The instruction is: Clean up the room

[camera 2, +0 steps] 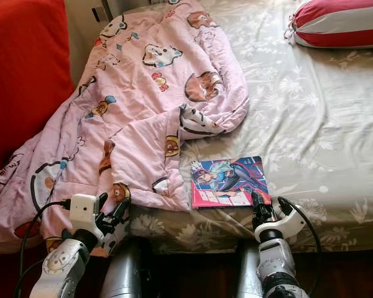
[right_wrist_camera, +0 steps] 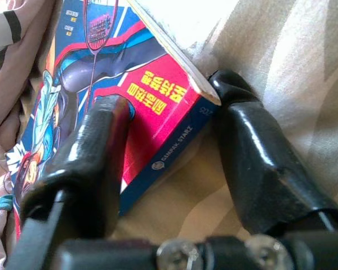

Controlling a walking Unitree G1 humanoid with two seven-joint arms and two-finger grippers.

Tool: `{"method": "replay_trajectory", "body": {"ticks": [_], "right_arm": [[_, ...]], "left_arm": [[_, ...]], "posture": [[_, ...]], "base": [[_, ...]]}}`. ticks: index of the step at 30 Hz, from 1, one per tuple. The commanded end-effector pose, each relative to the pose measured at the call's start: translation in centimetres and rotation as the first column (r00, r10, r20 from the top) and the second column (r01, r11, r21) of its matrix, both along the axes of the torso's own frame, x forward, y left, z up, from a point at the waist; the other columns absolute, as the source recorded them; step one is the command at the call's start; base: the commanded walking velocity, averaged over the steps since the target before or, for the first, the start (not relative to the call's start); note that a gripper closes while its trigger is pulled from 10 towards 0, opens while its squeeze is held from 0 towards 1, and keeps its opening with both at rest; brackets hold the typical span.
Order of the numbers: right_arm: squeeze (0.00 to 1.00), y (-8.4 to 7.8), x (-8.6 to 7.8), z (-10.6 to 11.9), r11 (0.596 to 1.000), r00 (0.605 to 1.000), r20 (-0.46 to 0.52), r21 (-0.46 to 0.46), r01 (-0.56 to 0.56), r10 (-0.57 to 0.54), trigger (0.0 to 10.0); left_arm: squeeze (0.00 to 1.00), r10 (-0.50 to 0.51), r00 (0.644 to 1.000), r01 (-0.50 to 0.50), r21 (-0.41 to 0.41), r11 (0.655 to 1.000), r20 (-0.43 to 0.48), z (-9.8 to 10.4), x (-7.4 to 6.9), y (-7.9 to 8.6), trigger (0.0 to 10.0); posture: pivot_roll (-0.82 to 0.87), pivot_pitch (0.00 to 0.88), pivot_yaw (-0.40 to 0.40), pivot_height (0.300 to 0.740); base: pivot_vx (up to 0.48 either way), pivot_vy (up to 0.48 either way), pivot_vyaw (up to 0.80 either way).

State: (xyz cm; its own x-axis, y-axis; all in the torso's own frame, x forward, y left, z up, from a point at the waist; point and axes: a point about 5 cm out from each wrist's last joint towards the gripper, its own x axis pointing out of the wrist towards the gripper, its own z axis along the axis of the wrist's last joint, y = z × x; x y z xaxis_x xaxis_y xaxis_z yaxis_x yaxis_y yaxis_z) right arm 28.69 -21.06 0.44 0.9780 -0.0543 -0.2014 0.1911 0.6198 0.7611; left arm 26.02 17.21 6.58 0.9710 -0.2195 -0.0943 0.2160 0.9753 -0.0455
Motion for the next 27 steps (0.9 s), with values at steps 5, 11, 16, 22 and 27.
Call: {"method": "replay_trajectory", "body": {"ticks": [5,11,16,22,27], "right_arm": [[0.00,2.5,-0.5,-1.2,0.995,0.996,-0.049,0.072,-0.067,0.070,0.0],[0.00,2.2,-1.5,-2.0,0.998,0.997,-0.074,0.055,-0.028,0.032,0.0],[0.00,1.7,-2.8,-2.8,0.999,0.995,-0.097,0.021,0.032,-0.030,0.0],[0.00,0.3,-4.1,-3.1,0.986,0.984,-0.091,-0.078,0.145,-0.152,0.0],[0.00,-0.9,-5.6,-3.1,0.965,0.972,-0.040,-0.138,0.224,-0.232,0.0]], "left_arm": [[0.00,-0.009,1.000,0.009,0.022,1.000,0.002,0.1,0.0,0.1,10.0],[0.00,-0.012,1.000,0.012,0.021,1.000,-0.007,-0.2,0.2,-0.1,10.0],[0.00,-0.015,1.000,0.016,0.016,1.000,-0.004,-0.2,0.3,-0.3,10.0],[0.00,-0.014,1.000,0.014,0.005,1.000,0.000,-0.3,0.5,-0.6,10.0],[0.00,-0.012,1.000,0.012,-0.004,1.000,0.002,-0.5,0.5,-1.0,10.0]], "posture": [[0.19,0.138,0.159,0.552],[0.17,0.113,0.156,0.552],[0.15,0.097,0.151,0.552],[0.13,0.076,0.134,0.552],[0.12,0.068,0.125,0.552]], "base": [[0.000,0.000,0.00],[0.000,0.000,0.00],[0.000,0.000,0.00],[0.000,0.000,0.00],[0.000,0.000,0.00]]}}
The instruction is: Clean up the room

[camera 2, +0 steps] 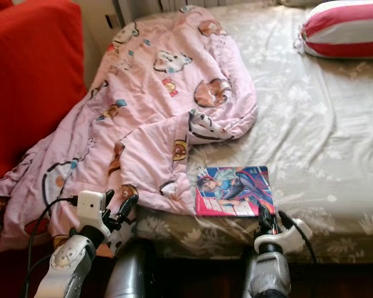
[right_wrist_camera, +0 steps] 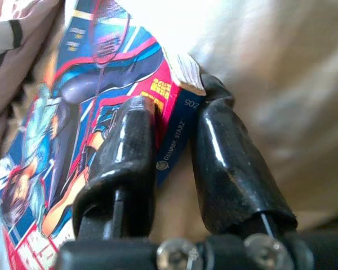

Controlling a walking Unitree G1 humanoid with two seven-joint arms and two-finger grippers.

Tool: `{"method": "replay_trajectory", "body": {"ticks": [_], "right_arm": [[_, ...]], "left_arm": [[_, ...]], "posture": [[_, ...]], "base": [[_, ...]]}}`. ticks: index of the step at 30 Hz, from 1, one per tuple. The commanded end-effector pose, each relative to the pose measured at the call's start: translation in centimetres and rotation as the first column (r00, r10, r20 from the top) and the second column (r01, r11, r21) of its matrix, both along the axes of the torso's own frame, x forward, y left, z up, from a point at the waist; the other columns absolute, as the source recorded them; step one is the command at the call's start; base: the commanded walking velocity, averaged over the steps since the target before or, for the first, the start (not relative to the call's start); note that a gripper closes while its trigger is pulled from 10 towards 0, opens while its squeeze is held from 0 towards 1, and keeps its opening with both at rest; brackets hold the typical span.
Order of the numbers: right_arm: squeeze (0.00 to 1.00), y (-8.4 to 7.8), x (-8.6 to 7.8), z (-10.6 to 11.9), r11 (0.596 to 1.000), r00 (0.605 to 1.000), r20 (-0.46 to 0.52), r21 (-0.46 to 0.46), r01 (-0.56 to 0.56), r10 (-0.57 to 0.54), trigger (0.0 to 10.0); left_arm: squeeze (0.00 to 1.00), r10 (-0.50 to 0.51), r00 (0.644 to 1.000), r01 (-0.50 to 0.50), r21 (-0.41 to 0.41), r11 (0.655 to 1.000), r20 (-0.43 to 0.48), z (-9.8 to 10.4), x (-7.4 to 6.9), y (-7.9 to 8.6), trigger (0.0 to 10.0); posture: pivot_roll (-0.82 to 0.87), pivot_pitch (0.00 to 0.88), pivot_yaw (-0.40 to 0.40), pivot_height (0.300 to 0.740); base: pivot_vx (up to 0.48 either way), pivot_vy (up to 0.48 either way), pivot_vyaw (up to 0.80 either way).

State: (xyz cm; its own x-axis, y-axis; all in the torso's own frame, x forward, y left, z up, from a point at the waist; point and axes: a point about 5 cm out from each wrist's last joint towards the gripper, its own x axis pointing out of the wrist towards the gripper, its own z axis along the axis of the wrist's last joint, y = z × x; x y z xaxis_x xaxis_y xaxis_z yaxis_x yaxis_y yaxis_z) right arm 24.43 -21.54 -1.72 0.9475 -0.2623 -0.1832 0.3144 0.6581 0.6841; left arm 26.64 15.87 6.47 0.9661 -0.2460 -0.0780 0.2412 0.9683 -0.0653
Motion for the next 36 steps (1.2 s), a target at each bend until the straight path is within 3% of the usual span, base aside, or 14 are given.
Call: {"method": "replay_trajectory", "body": {"ticks": [1,5,7,8,9,10,11,13,16,20,25,36], "right_arm": [[0.00,-0.7,-1.5,-0.6,0.998,0.998,-0.033,-0.033,0.057,-0.058,0.0],[0.00,-0.3,-0.7,1.1,0.981,0.999,0.032,-0.194,-0.016,0.023,0.0],[0.00,-0.1,0.7,3.0,0.963,0.993,0.097,-0.268,-0.037,0.065,0.0],[0.00,0.0,1.2,3.7,0.958,0.989,0.121,-0.283,-0.043,0.080,1.3],[0.00,0.0,1.7,4.6,0.951,0.983,0.152,-0.304,-0.052,0.103,5.7],[0.00,0.1,2.1,5.1,0.947,0.978,0.171,-0.316,-0.059,0.118,5.7],[0.00,0.1,2.8,6.2,0.933,0.969,0.197,-0.354,-0.071,0.149,10.0],[0.00,0.3,4.4,9.1,0.881,0.939,0.250,-0.464,-0.096,0.234,10.0],[0.00,0.4,4.7,9.6,0.865,0.936,0.242,-0.490,-0.112,0.258,10.0],[0.00,0.5,5.5,10.5,0.791,0.932,0.183,-0.593,-0.150,0.314,10.0],[0.00,1.0,5.2,10.2,0.771,0.943,0.138,-0.617,-0.157,0.303,10.0],[0.00,1.8,4.7,10.3,0.788,0.947,0.131,-0.594,-0.161,0.292,10.0]], "left_arm": [[0.00,0.013,1.000,-0.013,0.017,1.000,-0.009,-0.4,-0.1,0.2,10.0],[0.00,0.013,1.000,-0.013,0.013,1.000,-0.010,-0.5,0.0,0.1,10.0],[0.00,0.014,1.000,-0.014,0.011,1.000,-0.008,-0.5,0.2,0.0,10.0],[0.00,0.016,1.000,-0.016,0.011,1.000,-0.005,-0.5,0.3,0.0,10.0],[0.00,0.021,1.000,-0.021,0.009,1.000,0.000,-0.4,0.4,0.0,10.0],[0.00,0.024,1.000,-0.024,0.007,1.000,0.003,-0.3,0.5,0.0,10.0],[0.00,0.029,1.000,-0.029,0.006,1.000,0.007,-0.3,0.6,0.1,10.0],[0.00,0.039,0.999,-0.039,0.004,0.999,0.010,-0.3,0.8,0.1,10.0],[0.00,0.042,0.999,-0.042,0.004,0.999,0.010,-0.3,0.8,0.2,10.0],[0.00,0.054,0.998,-0.054,-0.001,0.999,0.011,-0.4,0.9,0.1,10.0],[0.00,0.068,0.998,-0.068,-0.006,0.998,-0.002,-0.8,0.9,0.4,10.0],[0.00,0.132,0.988,-0.132,-0.003,0.991,-0.077,-2.8,0.3,1.9,10.0]], "posture": [[0.11,0.064,0.122,0.552],[0.10,0.059,0.117,0.552],[0.09,0.067,0.111,0.552],[0.09,0.067,0.111,0.552],[0.09,0.072,0.107,0.552],[0.09,0.073,0.105,0.552],[0.08,0.077,0.098,0.552],[0.08,0.081,0.091,0.552],[0.07,0.082,0.089,0.552],[0.08,0.092,0.081,0.552],[0.08,0.098,0.076,0.576],[0.07,0.106,0.070,0.636]], "base": [[0.000,0.000,0.00],[0.000,0.000,0.00],[0.000,0.000,0.00],[0.000,0.000,0.00],[0.000,0.000,0.00],[0.000,0.000,0.00],[0.000,0.000,0.00],[0.000,0.000,0.00],[0.000,0.000,0.00],[0.000,0.000,0.00],[0.000,0.000,0.00],[0.000,0.000,0.00]]}}
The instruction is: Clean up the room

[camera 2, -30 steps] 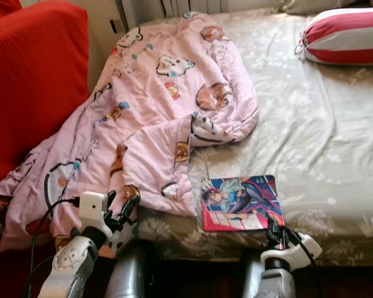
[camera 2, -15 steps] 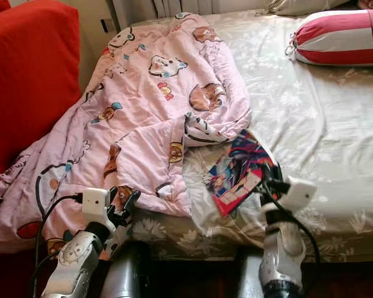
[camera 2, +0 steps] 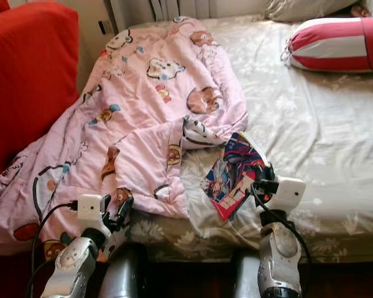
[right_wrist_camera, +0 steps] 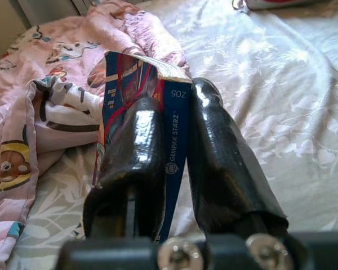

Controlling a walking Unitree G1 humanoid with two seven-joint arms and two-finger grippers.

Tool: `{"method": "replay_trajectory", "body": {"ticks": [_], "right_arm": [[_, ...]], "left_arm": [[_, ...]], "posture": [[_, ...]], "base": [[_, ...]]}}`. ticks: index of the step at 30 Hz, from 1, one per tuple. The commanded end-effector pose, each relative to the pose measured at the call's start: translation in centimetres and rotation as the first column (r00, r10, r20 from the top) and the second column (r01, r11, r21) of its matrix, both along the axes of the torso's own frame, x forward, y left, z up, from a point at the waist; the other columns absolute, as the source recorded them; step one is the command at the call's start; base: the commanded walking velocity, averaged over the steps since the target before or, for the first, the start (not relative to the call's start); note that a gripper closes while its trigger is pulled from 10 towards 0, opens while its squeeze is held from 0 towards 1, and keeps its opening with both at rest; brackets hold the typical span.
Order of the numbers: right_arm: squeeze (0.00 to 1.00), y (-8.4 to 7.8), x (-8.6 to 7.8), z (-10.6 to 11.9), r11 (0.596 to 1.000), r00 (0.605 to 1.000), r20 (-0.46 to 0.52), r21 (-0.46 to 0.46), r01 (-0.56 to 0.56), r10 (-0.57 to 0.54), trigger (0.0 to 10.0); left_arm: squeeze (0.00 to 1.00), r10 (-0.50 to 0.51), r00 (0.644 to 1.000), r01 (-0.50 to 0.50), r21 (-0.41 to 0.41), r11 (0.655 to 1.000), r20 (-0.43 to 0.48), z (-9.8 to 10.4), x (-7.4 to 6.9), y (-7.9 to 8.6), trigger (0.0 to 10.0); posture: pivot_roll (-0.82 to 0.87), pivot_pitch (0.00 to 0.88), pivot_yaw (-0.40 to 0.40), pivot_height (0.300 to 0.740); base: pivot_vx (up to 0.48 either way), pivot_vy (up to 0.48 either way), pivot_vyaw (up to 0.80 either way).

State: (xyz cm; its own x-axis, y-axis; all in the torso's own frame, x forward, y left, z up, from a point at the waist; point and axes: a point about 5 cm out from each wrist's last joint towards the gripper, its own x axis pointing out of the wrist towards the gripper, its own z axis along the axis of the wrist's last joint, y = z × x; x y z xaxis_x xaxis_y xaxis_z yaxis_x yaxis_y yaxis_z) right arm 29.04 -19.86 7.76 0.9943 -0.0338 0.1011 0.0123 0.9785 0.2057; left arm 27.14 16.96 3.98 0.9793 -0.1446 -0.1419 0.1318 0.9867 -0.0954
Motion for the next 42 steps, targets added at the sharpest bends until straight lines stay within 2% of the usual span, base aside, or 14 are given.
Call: {"method": "replay_trajectory", "body": {"ticks": [1,11,16,22,29,42], "right_arm": [[0.00,0.2,0.1,0.9,1.000,0.999,0.033,-0.013,-0.001,0.001,10.0],[0.00,0.4,0.0,1.1,1.000,1.000,0.026,-0.003,0.004,-0.004,10.0],[0.00,0.8,0.0,0.5,1.000,1.000,-0.011,0.003,-0.002,0.002,10.0],[0.00,0.7,-0.2,0.4,1.000,1.000,-0.018,0.008,0.007,-0.007,10.0],[0.00,0.6,-0.4,0.1,1.000,1.000,-0.027,0.014,0.014,-0.014,10.0],[0.00,0.7,-0.6,-0.2,1.000,0.999,-0.035,0.018,0.025,-0.024,10.0]], "left_arm": [[0.00,0.026,1.000,-0.026,0.012,1.000,-0.013,-0.4,-0.3,0.8,10.0],[0.00,0.054,0.988,-0.052,0.022,0.998,-0.147,-3.6,-1.6,1.5,10.0],[0.00,0.065,0.961,-0.059,0.032,0.998,-0.270,-5.8,-2.7,1.9,10.0],[0.00,0.083,0.920,-0.051,0.091,0.995,-0.383,-8.0,-4.2,2.2,10.0],[0.00,0.091,0.895,-0.040,0.123,0.992,-0.437,-9.1,-5.2,2.3,10.0],[0.00,0.078,0.888,-0.020,0.131,0.991,-0.453,-9.6,-5.7,2.1,10.0]], "posture": [[0.07,0.106,0.069,0.641],[0.07,0.105,0.060,0.706],[0.07,0.101,0.056,0.706],[0.07,0.100,0.051,0.706],[0.07,0.101,0.047,0.706],[0.06,0.083,0.051,0.706]], "base": [[0.000,0.000,0.00],[0.000,0.000,0.00],[0.000,0.000,0.00],[0.000,0.000,0.00],[0.000,0.000,0.00],[0.000,0.000,0.00]]}}
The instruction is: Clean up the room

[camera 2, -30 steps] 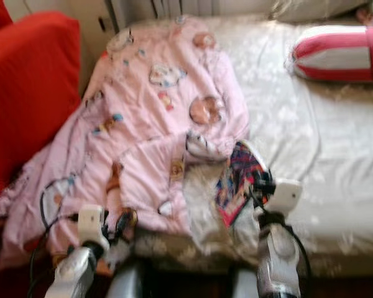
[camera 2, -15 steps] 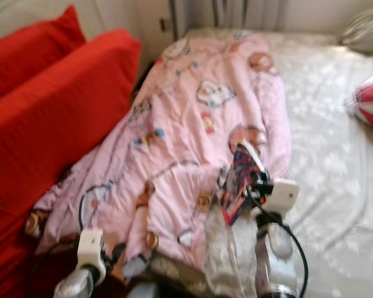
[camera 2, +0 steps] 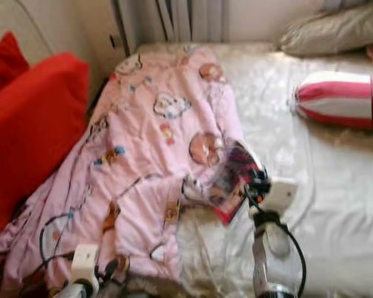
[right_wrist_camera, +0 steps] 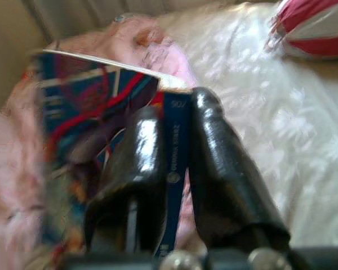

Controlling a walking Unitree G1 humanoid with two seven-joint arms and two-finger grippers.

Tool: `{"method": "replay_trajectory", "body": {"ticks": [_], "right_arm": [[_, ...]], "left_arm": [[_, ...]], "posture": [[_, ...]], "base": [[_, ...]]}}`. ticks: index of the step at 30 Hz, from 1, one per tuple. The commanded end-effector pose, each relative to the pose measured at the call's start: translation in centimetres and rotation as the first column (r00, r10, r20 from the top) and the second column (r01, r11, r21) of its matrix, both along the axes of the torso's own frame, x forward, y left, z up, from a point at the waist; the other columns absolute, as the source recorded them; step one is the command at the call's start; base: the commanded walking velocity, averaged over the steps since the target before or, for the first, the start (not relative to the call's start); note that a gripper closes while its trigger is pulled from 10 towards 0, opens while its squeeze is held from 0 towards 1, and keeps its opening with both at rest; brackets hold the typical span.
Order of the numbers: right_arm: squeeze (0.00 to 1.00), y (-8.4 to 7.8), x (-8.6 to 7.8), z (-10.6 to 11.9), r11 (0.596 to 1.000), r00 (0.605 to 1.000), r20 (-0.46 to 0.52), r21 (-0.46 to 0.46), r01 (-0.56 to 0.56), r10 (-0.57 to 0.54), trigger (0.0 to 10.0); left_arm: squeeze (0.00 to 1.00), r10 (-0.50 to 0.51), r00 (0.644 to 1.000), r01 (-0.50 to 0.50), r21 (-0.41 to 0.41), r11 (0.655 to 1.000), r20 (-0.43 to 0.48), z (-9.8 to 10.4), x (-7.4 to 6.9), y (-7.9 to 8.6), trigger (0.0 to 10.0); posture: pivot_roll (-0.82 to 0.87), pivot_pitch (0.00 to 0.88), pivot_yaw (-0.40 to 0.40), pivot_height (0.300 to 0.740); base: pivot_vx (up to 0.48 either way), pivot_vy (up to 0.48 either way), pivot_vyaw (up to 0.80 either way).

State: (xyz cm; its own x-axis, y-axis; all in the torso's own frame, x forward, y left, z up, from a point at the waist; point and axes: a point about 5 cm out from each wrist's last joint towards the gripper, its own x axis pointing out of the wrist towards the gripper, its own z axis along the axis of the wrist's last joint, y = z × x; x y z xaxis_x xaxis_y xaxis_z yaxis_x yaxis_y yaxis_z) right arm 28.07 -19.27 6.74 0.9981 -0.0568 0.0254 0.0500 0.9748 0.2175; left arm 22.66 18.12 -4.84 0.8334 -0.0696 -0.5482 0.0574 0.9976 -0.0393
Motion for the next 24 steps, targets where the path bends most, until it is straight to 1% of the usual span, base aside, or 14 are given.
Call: {"method": "replay_trajectory", "body": {"ticks": [1,18,23,24], "right_arm": [[0.00,0.16,0.34,0.81,1.000,0.999,0.038,0.002,0.002,-0.002,10.0],[0.00,0.32,0.28,0.60,1.000,0.999,0.035,0.001,0.002,-0.002,10.0],[0.00,0.42,0.34,0.45,1.000,1.000,0.022,0.016,0.004,-0.004,10.0],[0.00,0.50,0.32,0.43,1.000,1.000,0.021,0.021,0.001,-0.002,10.0]], "left_arm": [[0.00,0.002,0.999,-0.001,0.028,1.000,-0.048,-0.78,-1.28,0.89,10.0],[0.00,-0.010,0.998,0.012,0.033,0.999,-0.067,-1.21,-1.87,0.67,10.0],[0.00,-0.008,0.998,0.010,0.031,0.999,-0.061,-1.17,-1.85,0.62,10.0],[0.00,-0.007,0.998,0.009,0.031,0.999,-0.059,-1.15,-1.83,0.62,10.0]], "posture": [[0.06,0.082,0.051,0.706],[0.06,0.066,0.048,0.706],[0.06,0.068,0.046,0.706],[0.06,0.071,0.045,0.706]], "base": [[0.000,0.000,0.00],[0.000,0.000,0.00],[0.000,-0.290,0.00],[0.000,-0.300,-0.73]]}}
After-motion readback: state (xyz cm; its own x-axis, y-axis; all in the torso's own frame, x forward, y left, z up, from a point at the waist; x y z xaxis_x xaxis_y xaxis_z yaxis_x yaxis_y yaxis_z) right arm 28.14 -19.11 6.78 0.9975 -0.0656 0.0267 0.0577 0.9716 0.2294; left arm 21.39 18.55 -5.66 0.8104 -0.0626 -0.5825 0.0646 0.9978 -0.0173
